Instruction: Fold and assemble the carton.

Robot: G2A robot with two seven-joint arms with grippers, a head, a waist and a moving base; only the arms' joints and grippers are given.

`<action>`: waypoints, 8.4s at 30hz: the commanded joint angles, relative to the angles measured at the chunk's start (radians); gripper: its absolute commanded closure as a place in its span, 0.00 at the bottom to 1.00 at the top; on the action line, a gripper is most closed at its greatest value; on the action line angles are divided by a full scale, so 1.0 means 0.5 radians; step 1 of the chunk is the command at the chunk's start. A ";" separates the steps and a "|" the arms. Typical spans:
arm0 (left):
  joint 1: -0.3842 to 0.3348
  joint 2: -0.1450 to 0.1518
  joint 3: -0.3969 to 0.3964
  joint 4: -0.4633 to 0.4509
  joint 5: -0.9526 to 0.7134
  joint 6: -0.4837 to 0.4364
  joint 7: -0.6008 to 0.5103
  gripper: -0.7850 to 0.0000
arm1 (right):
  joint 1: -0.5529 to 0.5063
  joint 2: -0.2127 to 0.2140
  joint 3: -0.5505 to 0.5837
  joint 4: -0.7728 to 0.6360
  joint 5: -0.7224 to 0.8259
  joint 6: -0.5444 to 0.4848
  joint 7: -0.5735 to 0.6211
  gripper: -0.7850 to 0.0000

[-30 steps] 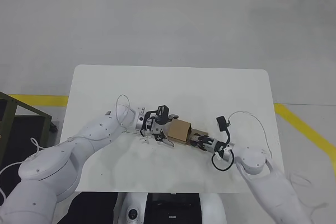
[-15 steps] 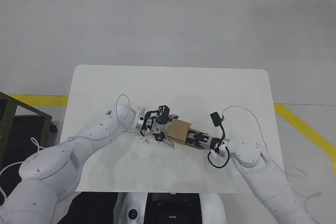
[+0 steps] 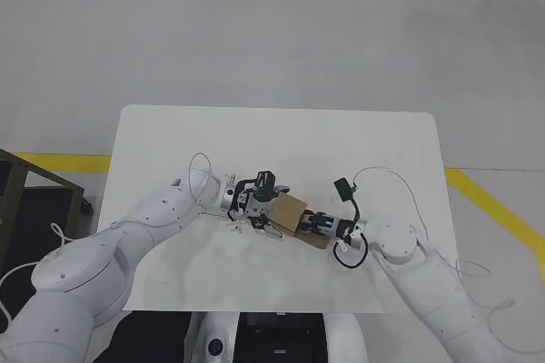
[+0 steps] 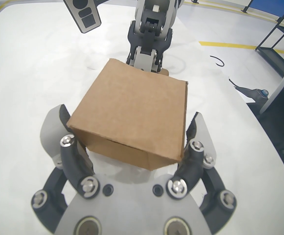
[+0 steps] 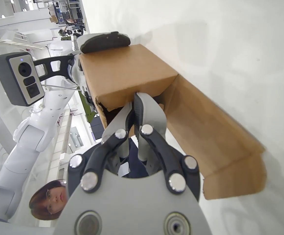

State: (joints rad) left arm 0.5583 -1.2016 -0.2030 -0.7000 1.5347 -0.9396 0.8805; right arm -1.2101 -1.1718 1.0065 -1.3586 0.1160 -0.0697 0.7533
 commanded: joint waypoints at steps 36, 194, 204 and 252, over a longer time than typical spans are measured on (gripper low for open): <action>0.019 0.013 -0.029 -0.019 0.012 0.009 0.009 0.00 | -0.658 0.158 0.566 -0.761 -0.316 0.240 -0.090 1.00; 0.031 0.041 -0.072 -0.052 0.039 0.009 0.009 0.00 | -0.304 0.081 0.206 -0.302 0.168 0.100 -0.088 0.82; 0.032 0.048 -0.079 -0.066 0.053 0.012 0.012 0.00 | -0.306 0.081 0.190 -0.367 0.115 0.148 -0.101 0.84; 0.042 0.073 -0.080 -0.074 0.023 0.019 0.019 0.00 | -0.423 0.092 0.239 -0.574 0.031 0.171 -0.194 0.80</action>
State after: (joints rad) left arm 0.5790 -1.1649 -0.2428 -0.7375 1.5461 -0.9306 0.8895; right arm -1.4144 -1.1273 1.1208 -1.6384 0.1310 0.0226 0.6525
